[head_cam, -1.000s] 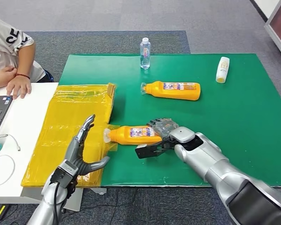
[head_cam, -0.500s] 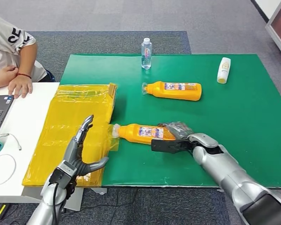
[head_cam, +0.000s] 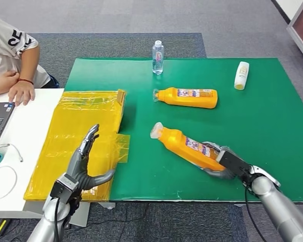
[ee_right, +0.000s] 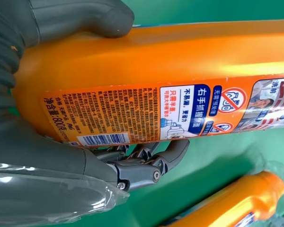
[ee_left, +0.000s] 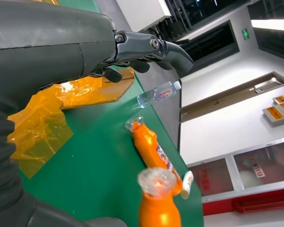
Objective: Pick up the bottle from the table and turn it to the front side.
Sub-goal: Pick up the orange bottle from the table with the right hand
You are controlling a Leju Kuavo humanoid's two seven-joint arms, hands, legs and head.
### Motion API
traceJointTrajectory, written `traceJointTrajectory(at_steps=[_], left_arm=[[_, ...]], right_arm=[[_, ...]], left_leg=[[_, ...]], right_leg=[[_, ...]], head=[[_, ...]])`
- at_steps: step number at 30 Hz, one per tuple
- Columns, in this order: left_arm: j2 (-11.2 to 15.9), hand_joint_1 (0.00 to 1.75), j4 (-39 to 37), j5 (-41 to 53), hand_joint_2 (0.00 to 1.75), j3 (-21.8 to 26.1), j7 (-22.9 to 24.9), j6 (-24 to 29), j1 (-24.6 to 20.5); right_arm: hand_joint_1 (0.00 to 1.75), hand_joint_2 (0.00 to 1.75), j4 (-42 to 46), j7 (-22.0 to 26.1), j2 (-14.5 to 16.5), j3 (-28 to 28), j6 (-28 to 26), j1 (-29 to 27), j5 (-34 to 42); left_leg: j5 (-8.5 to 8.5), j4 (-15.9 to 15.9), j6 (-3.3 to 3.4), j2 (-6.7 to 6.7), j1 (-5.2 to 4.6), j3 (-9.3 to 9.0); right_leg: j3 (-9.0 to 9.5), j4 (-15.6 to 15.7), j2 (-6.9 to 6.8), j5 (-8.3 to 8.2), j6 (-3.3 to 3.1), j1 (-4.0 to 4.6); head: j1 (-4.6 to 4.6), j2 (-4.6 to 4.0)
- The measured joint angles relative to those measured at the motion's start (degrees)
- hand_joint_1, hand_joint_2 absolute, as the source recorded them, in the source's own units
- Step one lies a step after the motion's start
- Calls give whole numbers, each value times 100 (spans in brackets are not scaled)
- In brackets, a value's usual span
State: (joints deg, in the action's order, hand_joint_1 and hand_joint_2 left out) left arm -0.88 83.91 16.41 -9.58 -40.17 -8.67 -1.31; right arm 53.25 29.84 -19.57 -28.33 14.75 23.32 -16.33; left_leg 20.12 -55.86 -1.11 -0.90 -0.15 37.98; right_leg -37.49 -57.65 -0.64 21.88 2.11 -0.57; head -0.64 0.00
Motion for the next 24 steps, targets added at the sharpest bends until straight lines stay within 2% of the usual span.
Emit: traceJointTrajectory(at_steps=[5, 11, 13, 17, 19, 21, 24], left_arm=[[96, 0, 16, -209, 175, -20, 0, -104, 11], [262, 0, 129, -773, 175, -28, 0, -580, 32], [347, 0, 143, -1091, 175, -34, 0, -1091, 30], [600, 0, 133, -1797, 175, -26, 0, -3156, -14], [660, 0, 93, -1933, 175, 62, 0, -3981, -61], [690, 0, 46, -1967, 175, 156, 0, -4300, -99], [724, 0, -1, -1977, 175, 232, 0, -4369, -116]], right_arm=[[175, 175, 481, 41, -74, 473, 98, -548, 260], [175, 175, 808, 163, -59, 860, 321, -904, 532], [175, 175, 886, 238, -25, 944, 468, -953, 610], [175, 175, 1000, 509, 173, 1066, 891, -909, 880], [175, 175, 1025, 602, 325, 1076, 1007, -797, 989], [175, 175, 1041, 639, 452, 1074, 1049, -682, 1030], [175, 175, 1050, 644, 560, 1074, 1059, -584, 1036]], left_leg=[[2, 0, -2, -1, 2, 2], [0, 0, -3, -1, 2, 5], [0, 0, -3, -1, 2, 7], [-2, 1, -6, -2, 2, 9], [-4, 1, -8, -3, 3, 8], [-7, 1, -7, -3, 4, 8], [-10, 1, -6, -1, 4, 9]], right_leg=[[-4, -1, 0, 5, -6, 1], [-7, -3, 0, 5, -6, 3], [-7, -3, 0, 5, -6, 2], [-11, -7, 3, 4, -7, 3], [-14, -8, 5, 4, -7, 4], [-15, -8, 2, 4, -8, 4], [-13, -9, -2, 5, -8, 5]], head=[[1, 0], [1, 0], [2, 0], [0, 0], [-1, 0], [-1, 0], [1, 0]])
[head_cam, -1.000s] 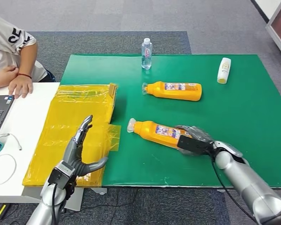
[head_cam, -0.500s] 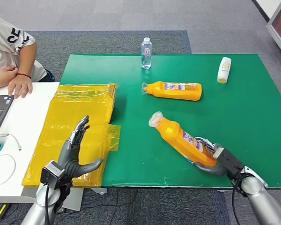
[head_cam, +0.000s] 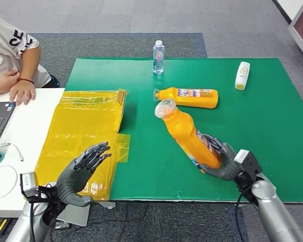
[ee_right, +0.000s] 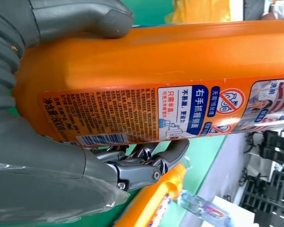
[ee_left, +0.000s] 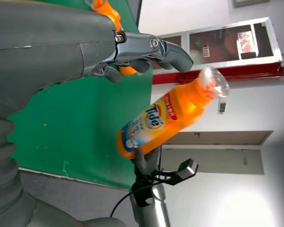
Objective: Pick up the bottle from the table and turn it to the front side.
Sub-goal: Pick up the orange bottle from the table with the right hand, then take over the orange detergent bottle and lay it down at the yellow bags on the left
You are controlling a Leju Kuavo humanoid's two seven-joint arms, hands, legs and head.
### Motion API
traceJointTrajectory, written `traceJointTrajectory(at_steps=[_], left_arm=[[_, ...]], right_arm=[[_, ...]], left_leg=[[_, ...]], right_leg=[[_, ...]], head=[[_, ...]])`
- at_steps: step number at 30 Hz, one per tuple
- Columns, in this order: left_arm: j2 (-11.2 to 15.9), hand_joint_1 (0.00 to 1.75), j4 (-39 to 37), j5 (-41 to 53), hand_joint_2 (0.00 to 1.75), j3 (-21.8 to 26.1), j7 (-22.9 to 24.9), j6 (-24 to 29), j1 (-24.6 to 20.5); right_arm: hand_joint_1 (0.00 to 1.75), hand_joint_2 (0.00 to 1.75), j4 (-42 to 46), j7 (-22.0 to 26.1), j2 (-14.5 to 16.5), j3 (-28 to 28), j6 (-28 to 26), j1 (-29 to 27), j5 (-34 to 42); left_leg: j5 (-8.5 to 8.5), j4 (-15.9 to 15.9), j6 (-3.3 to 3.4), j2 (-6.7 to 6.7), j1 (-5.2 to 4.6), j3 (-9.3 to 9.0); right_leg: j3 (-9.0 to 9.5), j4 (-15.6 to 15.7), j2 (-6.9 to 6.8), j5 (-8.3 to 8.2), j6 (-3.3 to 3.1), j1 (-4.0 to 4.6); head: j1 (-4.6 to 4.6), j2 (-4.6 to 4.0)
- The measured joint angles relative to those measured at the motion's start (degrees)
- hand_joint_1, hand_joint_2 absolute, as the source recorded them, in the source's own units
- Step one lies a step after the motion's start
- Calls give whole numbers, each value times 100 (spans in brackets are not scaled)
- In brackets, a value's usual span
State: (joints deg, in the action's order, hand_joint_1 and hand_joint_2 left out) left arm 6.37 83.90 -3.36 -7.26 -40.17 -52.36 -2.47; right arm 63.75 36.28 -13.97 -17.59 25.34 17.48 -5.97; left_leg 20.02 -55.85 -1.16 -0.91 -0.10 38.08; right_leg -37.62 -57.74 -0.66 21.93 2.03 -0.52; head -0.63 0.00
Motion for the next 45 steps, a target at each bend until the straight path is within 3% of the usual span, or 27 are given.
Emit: traceJointTrajectory(at_steps=[14, 20, 25, 32, 39, 45], left_arm=[[60, 0, -137, -6, 175, 90, 0, -20, -47], [68, 0, -276, 81, 175, 249, 0, -578, -189], [206, 0, -370, 153, 175, 276, 0, -447, -466], [382, 0, -697, 49, 175, 438, 0, -502, -1204], [343, 0, -1393, 201, 175, 459, 0, -122, -1955], [323, 0, -1632, 147, 175, 250, 0, 55, -2220]], right_arm=[[175, 175, 12, 1, 157, 2, 14, 34, 6], [175, 175, 541, -184, 402, -63, 51, 68, -95], [175, 175, 971, -430, 664, -515, -337, 252, -614], [175, 175, 1279, -244, 863, -1472, -690, 262, -1065], [175, 175, 1317, -131, 948, -2113, -1017, 233, -1259], [175, 175, 1316, -130, 986, -2375, -1120, 231, -1249]], left_leg=[[1, 0, 0, 1, -1, 7], [-2, 0, -6, -4, 0, 11], [-12, 0, -18, -3, 10, 12], [-15, 0, -21, -2, 14, 13], [-15, 0, -21, -3, 14, 13], [-15, 0, -21, -3, 14, 14]], right_leg=[[-5, 0, 0, 0, 0, 0], [-17, -4, 9, -7, -10, 1], [-20, -6, 7, -8, -17, 10], [-20, -7, 6, -9, -22, 18], [-21, -6, 8, -11, -24, 17], [-24, -6, 8, -11, -25, 17]], head=[[-1, 0], [-1, 0], [-1, 0], [-2, 0], [-2, 0], [-2, 0]])
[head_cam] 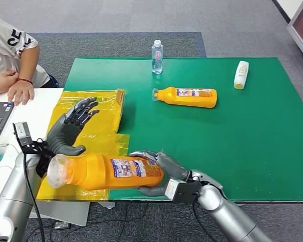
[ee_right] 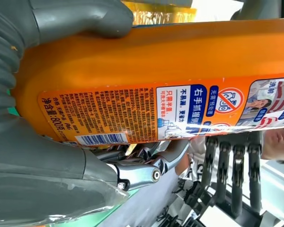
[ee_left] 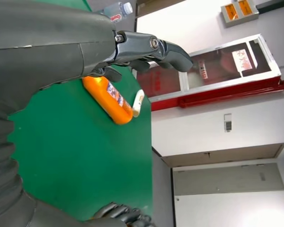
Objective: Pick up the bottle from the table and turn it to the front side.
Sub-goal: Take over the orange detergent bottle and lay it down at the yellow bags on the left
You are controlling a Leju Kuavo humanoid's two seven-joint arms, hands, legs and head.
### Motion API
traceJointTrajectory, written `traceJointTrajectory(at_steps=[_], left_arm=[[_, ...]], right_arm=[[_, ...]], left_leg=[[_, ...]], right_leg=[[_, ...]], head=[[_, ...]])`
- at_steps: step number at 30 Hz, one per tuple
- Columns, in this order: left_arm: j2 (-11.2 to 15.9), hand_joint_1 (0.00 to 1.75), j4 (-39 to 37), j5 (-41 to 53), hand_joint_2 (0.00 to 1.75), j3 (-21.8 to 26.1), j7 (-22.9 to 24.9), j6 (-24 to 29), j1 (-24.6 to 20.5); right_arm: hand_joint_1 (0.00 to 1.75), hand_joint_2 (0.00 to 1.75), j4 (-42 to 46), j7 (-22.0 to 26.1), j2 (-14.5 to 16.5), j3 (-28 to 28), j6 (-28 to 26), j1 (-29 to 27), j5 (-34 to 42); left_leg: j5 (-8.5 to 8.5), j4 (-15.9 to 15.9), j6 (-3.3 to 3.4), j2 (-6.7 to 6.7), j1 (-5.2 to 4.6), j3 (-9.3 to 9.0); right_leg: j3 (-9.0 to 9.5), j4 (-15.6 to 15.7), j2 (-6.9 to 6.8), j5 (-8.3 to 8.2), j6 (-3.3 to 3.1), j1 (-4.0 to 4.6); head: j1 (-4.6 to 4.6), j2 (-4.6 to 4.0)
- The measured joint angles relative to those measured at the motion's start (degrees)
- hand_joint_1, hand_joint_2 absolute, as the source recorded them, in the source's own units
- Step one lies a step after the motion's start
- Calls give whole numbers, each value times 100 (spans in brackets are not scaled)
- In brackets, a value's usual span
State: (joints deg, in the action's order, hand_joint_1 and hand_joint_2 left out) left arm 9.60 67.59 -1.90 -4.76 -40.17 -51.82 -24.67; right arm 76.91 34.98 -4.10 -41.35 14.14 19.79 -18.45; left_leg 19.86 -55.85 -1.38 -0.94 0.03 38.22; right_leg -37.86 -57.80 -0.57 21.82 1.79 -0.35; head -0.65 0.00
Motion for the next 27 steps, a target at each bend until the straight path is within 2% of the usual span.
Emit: traceJointTrajectory(at_steps=[10, 18, 27], left_arm=[[-26, 0, -134, -22, 175, -294, 0, -85, -157], [-15, 0, -113, -58, 175, -545, 0, -317, -152], [278, 0, 431, -139, 175, -658, -1, -938, 135]], right_arm=[[175, 175, -3, -133, 152, -102, -90, 45, 208], [175, 175, -105, -257, 366, 57, -120, 146, 456], [175, 175, -350, -257, 482, 296, -105, 270, 556]], left_leg=[[-2, 0, -3, 0, 1, 2], [-3, 0, -4, 0, 0, 4], [-5, 0, -6, 0, 1, 7]], right_leg=[[-3, 0, 0, 0, -2, 0], [-3, -1, 0, -2, -3, 0], [-6, -2, 0, -1, -4, 1]], head=[[0, 0], [1, 0], [0, 0]])
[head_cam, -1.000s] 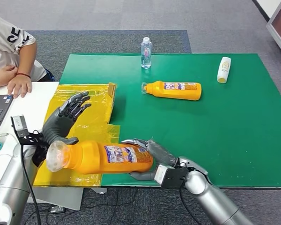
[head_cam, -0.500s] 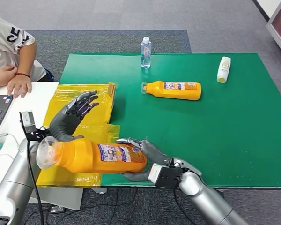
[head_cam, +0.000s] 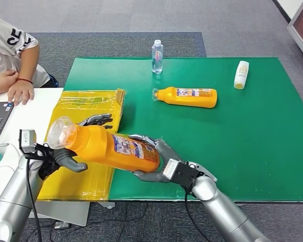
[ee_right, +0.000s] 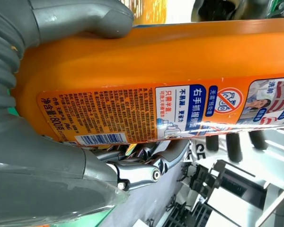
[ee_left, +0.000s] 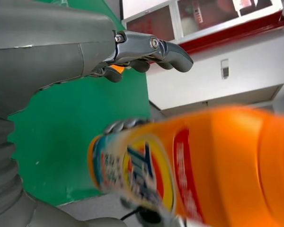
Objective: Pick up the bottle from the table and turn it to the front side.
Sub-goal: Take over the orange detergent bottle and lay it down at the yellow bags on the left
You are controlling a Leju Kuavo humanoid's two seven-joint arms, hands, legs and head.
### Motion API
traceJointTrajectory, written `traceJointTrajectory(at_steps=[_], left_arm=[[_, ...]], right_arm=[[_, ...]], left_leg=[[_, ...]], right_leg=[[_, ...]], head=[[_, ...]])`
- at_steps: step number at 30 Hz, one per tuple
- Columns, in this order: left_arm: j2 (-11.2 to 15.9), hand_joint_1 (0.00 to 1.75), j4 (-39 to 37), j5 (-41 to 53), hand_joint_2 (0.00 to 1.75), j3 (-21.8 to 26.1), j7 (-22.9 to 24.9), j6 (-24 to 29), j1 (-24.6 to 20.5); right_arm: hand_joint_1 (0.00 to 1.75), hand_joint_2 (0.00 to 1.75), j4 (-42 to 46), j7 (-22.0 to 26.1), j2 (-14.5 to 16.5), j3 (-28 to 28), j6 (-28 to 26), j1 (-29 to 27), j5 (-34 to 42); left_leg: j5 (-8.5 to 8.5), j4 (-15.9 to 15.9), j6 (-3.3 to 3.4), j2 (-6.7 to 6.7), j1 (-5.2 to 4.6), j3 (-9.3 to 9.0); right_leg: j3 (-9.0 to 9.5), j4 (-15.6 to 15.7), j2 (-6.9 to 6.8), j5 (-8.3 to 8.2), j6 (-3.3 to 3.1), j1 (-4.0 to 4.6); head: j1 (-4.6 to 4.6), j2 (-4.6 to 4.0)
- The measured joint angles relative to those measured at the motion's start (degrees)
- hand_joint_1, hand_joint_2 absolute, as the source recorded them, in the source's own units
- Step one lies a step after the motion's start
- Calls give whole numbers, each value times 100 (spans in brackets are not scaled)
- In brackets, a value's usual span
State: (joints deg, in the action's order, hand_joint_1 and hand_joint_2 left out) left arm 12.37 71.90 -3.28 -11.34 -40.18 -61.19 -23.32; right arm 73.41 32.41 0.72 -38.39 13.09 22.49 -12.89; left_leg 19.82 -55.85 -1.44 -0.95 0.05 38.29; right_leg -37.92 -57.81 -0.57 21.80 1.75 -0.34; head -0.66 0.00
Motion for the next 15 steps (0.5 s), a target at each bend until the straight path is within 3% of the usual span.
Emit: traceJointTrajectory(at_steps=[7, 15], left_arm=[[221, 0, 322, 17, 175, -74, -1, -59, 133], [391, 0, 538, 37, 175, -165, 0, 102, 250]], right_arm=[[175, 175, -165, -47, 110, 57, -158, 68, -238], [175, 175, -360, -236, 259, 36, -1019, 66, -1097]], left_leg=[[-1, 0, -2, 0, 1, 0], [-3, 0, -3, 0, 1, 1]], right_leg=[[0, 0, 0, 0, 0, 1], [-2, 0, 0, -1, -1, 1]], head=[[1, 0], [1, 0]])
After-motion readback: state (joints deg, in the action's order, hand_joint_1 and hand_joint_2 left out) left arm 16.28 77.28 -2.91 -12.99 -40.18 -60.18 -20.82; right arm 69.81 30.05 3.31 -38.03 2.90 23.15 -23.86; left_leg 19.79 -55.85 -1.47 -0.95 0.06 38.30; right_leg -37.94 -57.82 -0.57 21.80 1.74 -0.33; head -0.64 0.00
